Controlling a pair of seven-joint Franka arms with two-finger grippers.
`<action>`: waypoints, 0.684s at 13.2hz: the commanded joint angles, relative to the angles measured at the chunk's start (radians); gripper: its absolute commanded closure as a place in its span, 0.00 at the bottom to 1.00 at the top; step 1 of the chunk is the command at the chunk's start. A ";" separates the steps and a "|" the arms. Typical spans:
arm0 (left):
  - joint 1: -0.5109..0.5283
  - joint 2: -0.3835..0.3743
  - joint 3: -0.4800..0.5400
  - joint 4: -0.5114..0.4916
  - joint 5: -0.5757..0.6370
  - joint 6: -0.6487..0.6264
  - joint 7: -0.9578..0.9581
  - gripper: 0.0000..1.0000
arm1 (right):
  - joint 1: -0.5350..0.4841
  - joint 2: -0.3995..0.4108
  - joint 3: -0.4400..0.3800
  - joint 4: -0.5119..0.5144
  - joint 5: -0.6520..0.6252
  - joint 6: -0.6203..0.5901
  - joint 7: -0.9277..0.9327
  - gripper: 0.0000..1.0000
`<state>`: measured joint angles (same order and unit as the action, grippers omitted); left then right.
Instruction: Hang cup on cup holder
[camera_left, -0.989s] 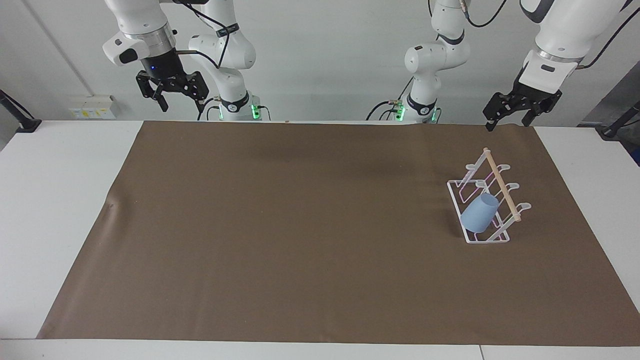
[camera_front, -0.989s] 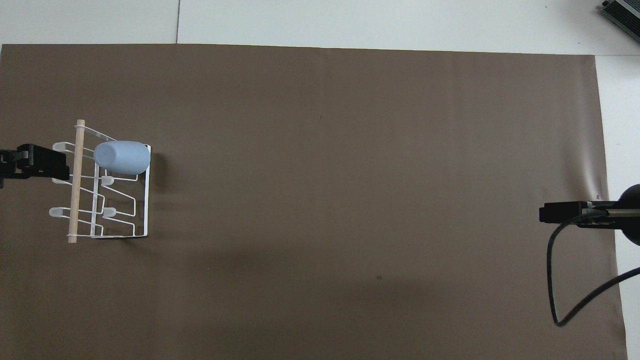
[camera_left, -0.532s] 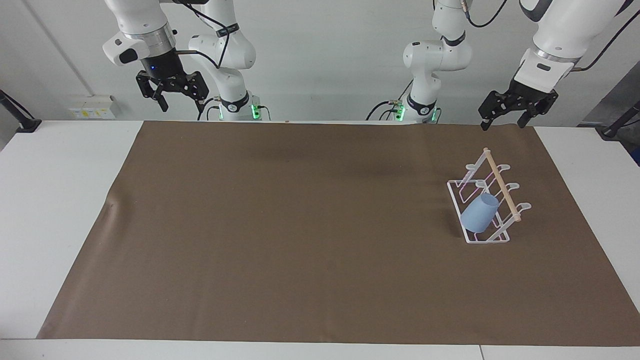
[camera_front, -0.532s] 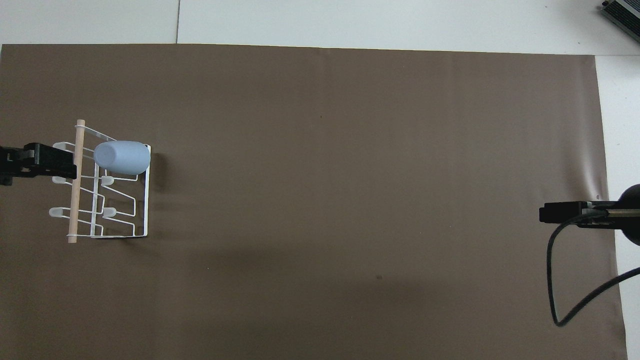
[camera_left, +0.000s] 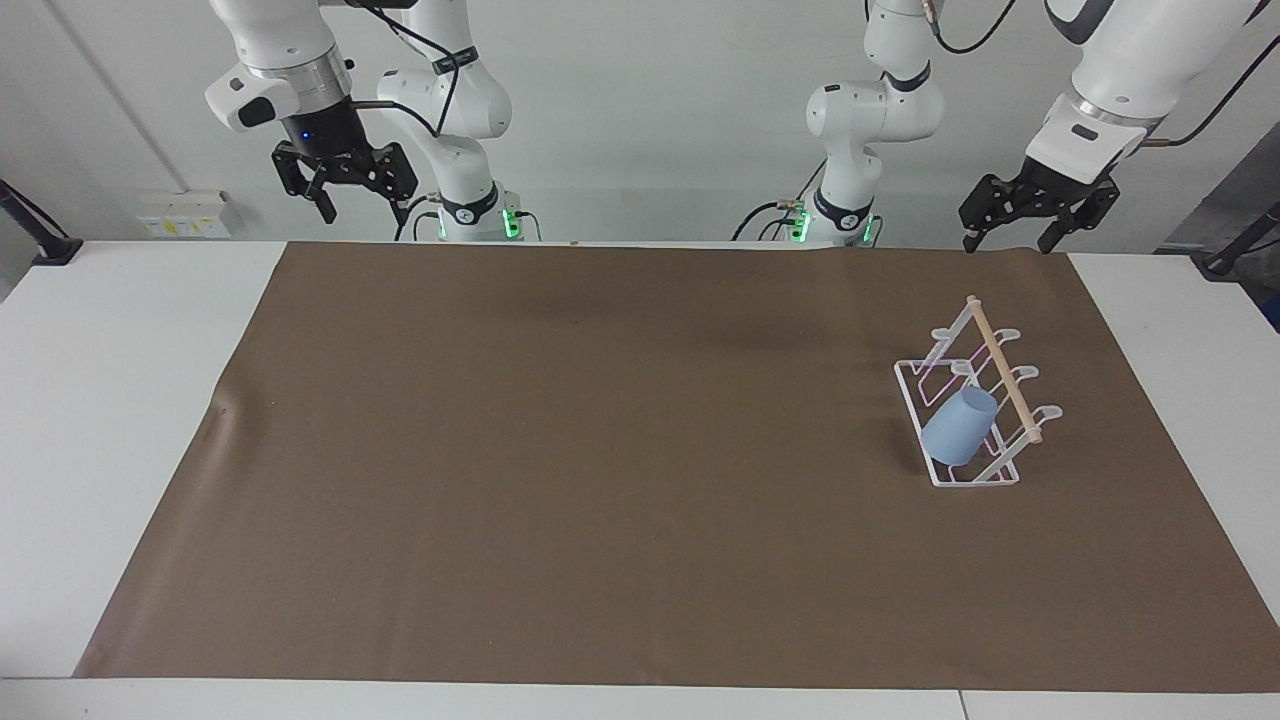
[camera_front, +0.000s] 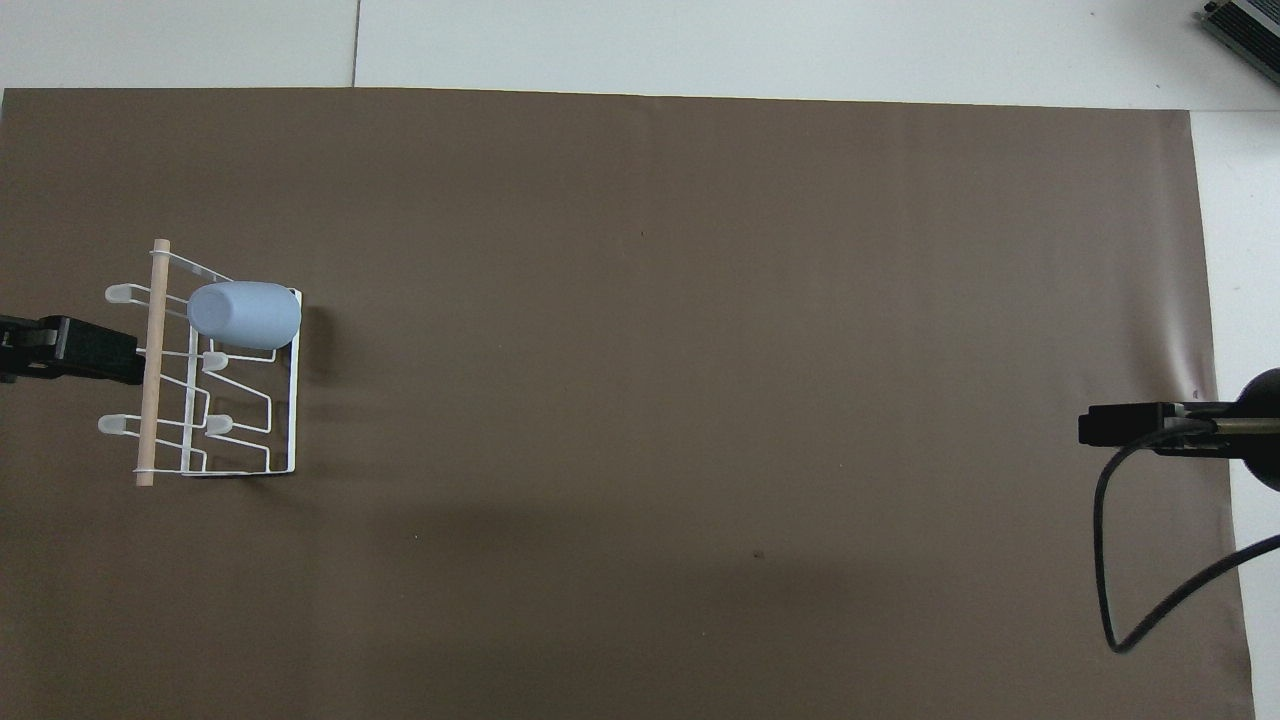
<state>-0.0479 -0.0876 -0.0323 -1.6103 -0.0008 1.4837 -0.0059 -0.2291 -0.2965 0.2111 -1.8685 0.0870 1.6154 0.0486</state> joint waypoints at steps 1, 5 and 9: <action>0.013 -0.031 -0.006 -0.065 -0.042 0.091 0.021 0.00 | -0.012 -0.010 0.001 -0.001 0.000 -0.002 -0.021 0.00; 0.010 -0.014 -0.008 -0.059 -0.044 0.089 0.024 0.00 | -0.012 -0.010 0.001 -0.001 0.000 -0.002 -0.021 0.00; 0.019 -0.003 -0.034 -0.019 -0.013 0.010 0.024 0.00 | -0.012 -0.010 0.001 -0.001 0.000 -0.002 -0.021 0.00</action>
<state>-0.0472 -0.0890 -0.0491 -1.6481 -0.0278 1.5310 0.0014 -0.2291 -0.2965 0.2110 -1.8685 0.0870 1.6154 0.0486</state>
